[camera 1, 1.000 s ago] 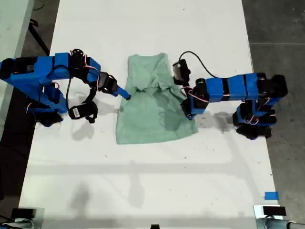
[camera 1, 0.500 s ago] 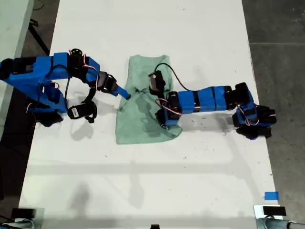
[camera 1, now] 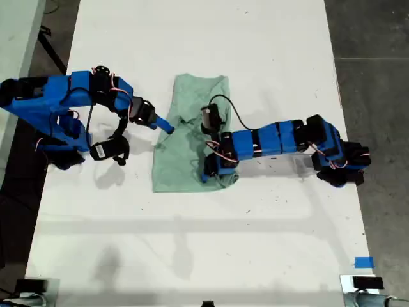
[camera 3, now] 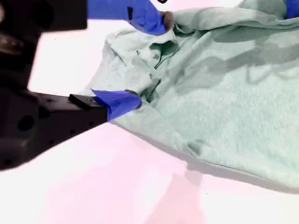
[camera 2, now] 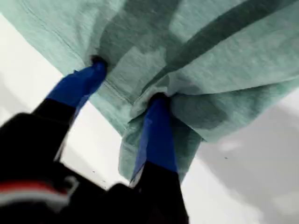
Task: Fold t-shirt
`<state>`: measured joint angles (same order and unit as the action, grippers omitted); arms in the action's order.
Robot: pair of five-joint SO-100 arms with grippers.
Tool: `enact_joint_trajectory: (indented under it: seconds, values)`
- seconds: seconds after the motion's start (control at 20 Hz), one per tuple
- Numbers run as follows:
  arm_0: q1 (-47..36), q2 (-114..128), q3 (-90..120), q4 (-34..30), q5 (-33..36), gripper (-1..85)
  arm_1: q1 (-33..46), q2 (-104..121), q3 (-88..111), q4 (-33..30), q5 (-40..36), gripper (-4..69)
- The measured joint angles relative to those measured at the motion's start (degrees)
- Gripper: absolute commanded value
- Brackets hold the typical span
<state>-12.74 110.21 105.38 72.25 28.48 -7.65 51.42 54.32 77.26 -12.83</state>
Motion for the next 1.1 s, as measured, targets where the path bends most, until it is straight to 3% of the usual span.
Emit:
enact_joint_trajectory:
  seconds: [0.2, 0.5, 0.75, 1.1]
  values:
    - [0.0, 0.2, 0.4, 0.0, -0.3, 25.9, 0.7, 5.9, -4.6, 7.6, -2.5, 31.1]
    - [1.1, 1.9, 3.9, -0.1, -3.4, 26.0, 5.5, 25.3, -3.1, 12.7, -6.2, 28.2]
    - [8.5, 6.1, 15.2, -3.5, -13.5, 26.0, 12.8, 45.1, 16.6, 13.3, -7.3, 26.3]
    - [17.4, 3.6, 22.1, -13.7, -24.9, 25.6, 20.9, 63.5, 33.2, 13.5, -8.5, 23.9]
